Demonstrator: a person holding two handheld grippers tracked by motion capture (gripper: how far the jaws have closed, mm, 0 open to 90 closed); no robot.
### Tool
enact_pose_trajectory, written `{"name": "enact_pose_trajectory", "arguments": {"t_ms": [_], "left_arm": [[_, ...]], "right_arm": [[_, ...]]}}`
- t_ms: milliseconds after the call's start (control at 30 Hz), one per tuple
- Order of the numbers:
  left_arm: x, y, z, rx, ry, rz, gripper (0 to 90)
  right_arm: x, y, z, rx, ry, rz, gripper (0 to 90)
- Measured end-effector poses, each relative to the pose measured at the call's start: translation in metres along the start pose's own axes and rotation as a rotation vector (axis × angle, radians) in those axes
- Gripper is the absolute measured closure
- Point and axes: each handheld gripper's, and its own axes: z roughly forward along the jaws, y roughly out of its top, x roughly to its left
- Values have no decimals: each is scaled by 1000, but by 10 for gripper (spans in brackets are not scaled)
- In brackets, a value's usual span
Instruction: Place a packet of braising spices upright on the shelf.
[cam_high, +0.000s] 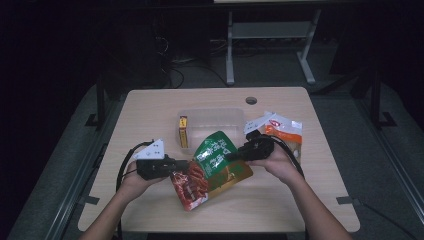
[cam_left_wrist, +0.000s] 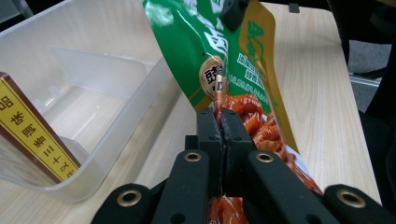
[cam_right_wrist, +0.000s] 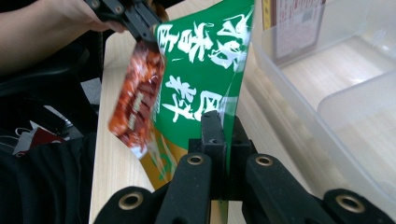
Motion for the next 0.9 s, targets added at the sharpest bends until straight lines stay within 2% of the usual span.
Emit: {"name": "enact_pose_trajectory", "arguments": {"t_ms": [100, 167, 267, 400, 467, 500, 600, 867, 900], "left_arm": [[-1, -3, 5, 32, 11, 11, 802], [1, -3, 5, 27, 14, -1, 767], [5, -4, 2, -1, 31, -37, 640], [8, -10, 2, 14, 80, -51, 468], [9, -12, 2, 41, 85, -49, 413], [8, -13, 3, 39, 93, -54, 377], [8, -13, 0, 39, 105, -50, 332], [9, -23, -10, 19, 135, -102, 296], [10, -23, -12, 18, 138, -98, 294]], "right_arm": [[2, 2, -4, -17, 0, -7, 900], [4, 3, -5, -7, -9, -17, 900], [6, 3, -7, -18, -18, -29, 900], [9, 6, -11, -41, -12, -47, 900], [11, 8, -13, -47, -9, -59, 900], [13, 9, -15, -52, -11, -63, 900], [17, 11, -20, -59, -11, -70, 900], [26, 22, -37, -87, -28, -105, 900], [28, 25, -40, -87, -32, -105, 900]]}}
